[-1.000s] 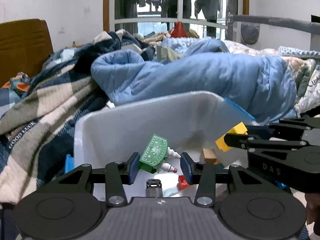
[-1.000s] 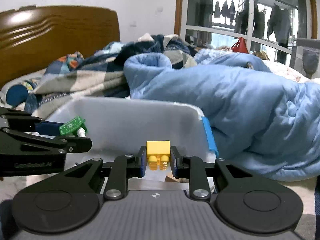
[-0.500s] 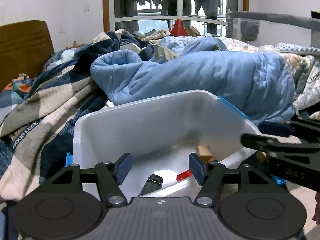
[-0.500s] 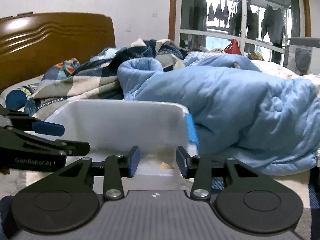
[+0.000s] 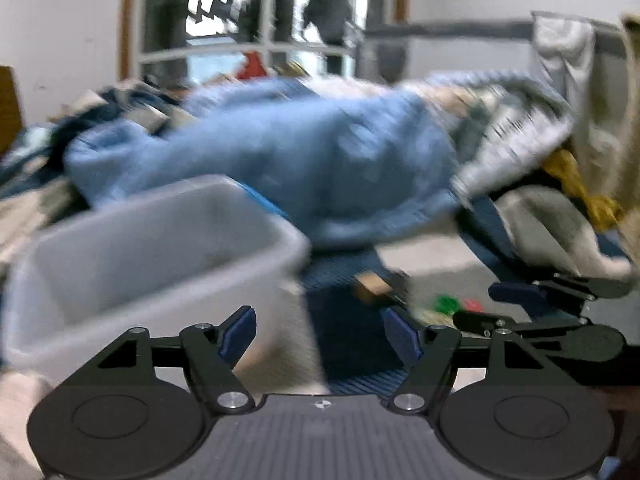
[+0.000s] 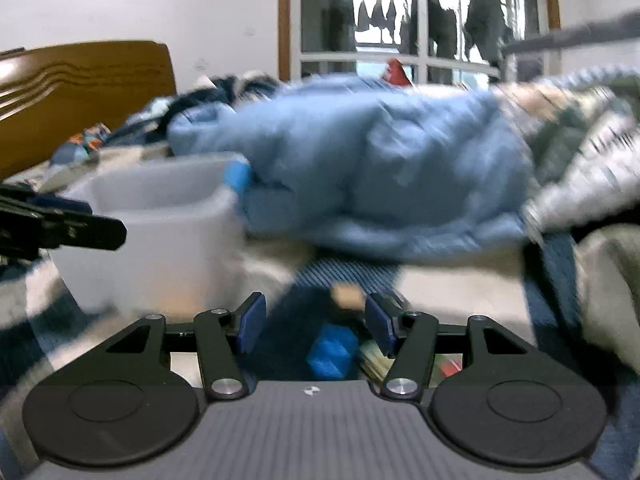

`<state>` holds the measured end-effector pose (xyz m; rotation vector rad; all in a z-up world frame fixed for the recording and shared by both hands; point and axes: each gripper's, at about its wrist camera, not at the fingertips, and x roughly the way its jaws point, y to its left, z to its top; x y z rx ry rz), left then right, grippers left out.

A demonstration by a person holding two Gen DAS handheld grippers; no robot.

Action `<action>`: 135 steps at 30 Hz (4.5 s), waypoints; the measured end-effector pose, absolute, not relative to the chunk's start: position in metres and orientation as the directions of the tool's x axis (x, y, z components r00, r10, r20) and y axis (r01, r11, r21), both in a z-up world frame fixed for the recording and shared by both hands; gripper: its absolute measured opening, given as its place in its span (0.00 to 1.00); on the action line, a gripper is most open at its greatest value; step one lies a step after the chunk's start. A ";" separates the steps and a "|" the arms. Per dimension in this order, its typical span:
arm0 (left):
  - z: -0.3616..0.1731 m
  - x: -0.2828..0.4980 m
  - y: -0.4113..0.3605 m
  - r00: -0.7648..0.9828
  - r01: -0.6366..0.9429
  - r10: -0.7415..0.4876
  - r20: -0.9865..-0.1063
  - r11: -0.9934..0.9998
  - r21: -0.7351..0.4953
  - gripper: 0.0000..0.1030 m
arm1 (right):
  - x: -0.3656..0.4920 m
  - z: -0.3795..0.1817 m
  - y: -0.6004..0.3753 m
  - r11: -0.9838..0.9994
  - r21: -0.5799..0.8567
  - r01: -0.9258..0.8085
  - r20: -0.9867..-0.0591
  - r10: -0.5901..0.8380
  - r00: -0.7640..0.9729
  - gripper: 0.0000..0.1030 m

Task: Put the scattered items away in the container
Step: 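Move both tools back over the remaining toys, then grasp the blue block with the left tool while the right tool grasps the beige tank, then carry the blue block and beige tank into the white bin and open both tools, then move both tools back over the remaining blocks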

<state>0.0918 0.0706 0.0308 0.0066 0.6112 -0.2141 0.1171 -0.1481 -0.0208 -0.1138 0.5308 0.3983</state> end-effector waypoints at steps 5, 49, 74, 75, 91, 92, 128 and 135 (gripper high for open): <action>-0.005 0.105 0.031 0.719 0.257 -0.283 -0.635 0.957 -0.136 0.72 | 0.112 -0.050 -0.199 0.943 0.022 -0.333 -0.573 0.285 0.768 0.52; -0.061 0.156 -0.005 0.656 0.284 -0.249 -0.713 0.956 -0.072 0.29 | 0.163 -0.094 -0.159 0.885 -0.075 -0.460 -0.613 0.322 0.721 0.28; 0.023 0.069 0.023 0.762 0.300 -0.238 -0.603 0.954 0.003 0.29 | 0.084 -0.014 -0.135 0.874 -0.138 -0.466 -0.516 0.338 0.787 0.28; 0.026 0.069 0.027 0.768 0.294 -0.235 -0.596 0.956 0.002 0.29 | 0.085 -0.009 -0.130 0.871 -0.140 -0.472 -0.507 0.346 0.790 0.28; 0.077 0.097 0.150 0.862 0.019 -0.024 -0.506 1.000 -0.015 0.29 | 0.122 0.034 -0.041 0.802 -0.093 -0.591 -0.412 0.509 0.756 0.28; 0.077 0.101 0.156 0.859 0.008 -0.014 -0.512 1.000 -0.015 0.29 | 0.125 0.035 -0.034 0.798 -0.090 -0.596 -0.413 0.514 0.752 0.28; 0.058 0.125 0.208 0.846 -0.115 0.058 -0.530 0.990 -0.076 0.57 | 0.162 0.018 0.034 0.810 -0.062 -0.583 -0.471 0.491 0.733 0.48; 0.078 0.104 0.160 0.898 -0.025 -0.002 -0.439 0.998 -0.057 0.66 | 0.140 0.016 -0.033 0.864 0.025 -0.503 -0.417 0.467 0.780 0.57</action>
